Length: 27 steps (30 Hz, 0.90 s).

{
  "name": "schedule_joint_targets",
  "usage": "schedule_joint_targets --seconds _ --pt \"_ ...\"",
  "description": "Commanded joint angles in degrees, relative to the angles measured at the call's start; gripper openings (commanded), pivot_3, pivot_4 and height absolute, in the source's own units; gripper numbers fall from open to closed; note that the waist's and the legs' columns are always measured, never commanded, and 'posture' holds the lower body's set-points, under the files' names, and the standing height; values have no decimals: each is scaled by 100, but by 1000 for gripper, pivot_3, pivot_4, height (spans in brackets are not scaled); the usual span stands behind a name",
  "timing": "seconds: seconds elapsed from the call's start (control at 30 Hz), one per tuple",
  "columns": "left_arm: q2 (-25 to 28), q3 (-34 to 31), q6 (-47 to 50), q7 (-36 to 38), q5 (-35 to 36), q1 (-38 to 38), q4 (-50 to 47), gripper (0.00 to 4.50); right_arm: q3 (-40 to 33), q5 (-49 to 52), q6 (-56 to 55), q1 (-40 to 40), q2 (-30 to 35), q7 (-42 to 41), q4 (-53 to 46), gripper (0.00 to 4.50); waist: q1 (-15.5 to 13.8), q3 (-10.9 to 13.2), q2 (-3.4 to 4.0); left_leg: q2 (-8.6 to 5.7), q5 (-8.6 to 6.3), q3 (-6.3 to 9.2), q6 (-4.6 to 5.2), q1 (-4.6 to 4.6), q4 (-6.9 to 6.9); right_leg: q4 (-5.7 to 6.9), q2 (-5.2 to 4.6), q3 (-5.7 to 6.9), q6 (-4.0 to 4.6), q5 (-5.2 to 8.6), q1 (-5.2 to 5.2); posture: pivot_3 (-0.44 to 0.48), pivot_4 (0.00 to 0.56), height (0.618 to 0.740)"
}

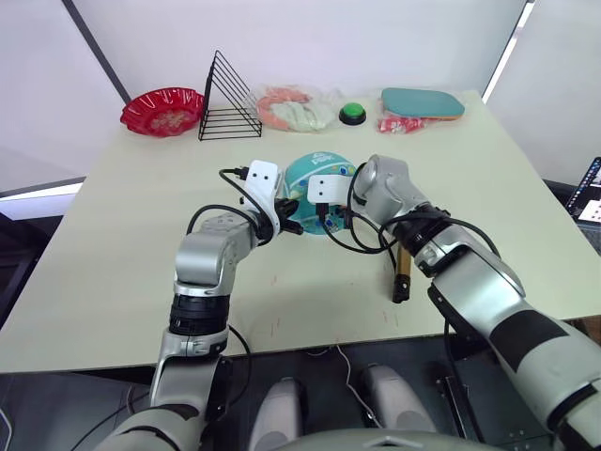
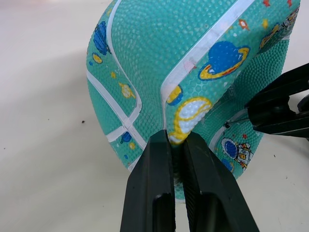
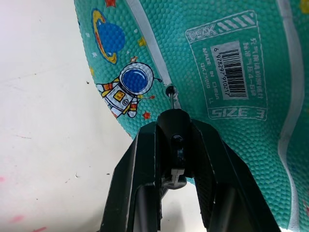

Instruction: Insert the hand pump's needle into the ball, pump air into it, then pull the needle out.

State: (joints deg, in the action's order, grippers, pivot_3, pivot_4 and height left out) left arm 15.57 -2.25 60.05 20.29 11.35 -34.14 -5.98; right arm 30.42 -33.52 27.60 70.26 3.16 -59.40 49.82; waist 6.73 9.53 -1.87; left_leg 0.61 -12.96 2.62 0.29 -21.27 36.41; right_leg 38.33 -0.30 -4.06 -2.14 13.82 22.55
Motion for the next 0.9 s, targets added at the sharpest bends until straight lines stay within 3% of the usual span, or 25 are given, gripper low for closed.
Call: schedule_joint_targets --seconds 0.03,0.1,0.13,0.2,0.4,0.67,0.9 --pt "-156 326 -77 211 178 -98 110 0 -52 323 -86 -82 -211 -76 -403 347 -8 5 8 0 2 4 -3 -3 0 -4 0 4 0 0 0 0 150 740" --pt "-155 327 -85 217 173 -97 114 0 -61 338 -56 -103 -191 -75 -469 347 -12 9 14 0 4 12 -7 -13 0 -12 -2 12 0 -1 4 0 150 740" --pt "-153 330 -93 219 166 -97 120 0 -68 342 -36 -119 -154 -82 -539 1359 -13 10 17 0 9 17 -16 -22 0 -14 -2 18 0 -1 9 0 150 740" --pt "-145 340 -114 225 148 -100 149 0 -151 410 91 -139 -25 -82 -733 2051 -76 41 61 -1 24 36 -39 -51 0 -31 -2 36 -13 -23 20 0 150 740" --pt "-116 349 -176 255 101 -113 232 0 -488 832 628 -327 778 -785 -1951 2051 -288 55 78 -24 67 66 -55 -174 -8 -38 -38 65 -26 -38 117 0 150 740" --pt "-52 388 -261 300 164 -179 316 0 -718 1354 1028 -1092 1877 -1240 -4032 2051 -455 63 86 -49 71 111 -61 -243 -18 -72 -81 145 -7 -48 145 0 150 740" --pt "15 362 -230 322 225 -193 266 0 -1165 2130 1556 -1609 2481 -1304 -4981 2051 -443 66 87 -51 77 111 -67 -246 -17 -71 -80 157 -8 -46 145 0 150 740"
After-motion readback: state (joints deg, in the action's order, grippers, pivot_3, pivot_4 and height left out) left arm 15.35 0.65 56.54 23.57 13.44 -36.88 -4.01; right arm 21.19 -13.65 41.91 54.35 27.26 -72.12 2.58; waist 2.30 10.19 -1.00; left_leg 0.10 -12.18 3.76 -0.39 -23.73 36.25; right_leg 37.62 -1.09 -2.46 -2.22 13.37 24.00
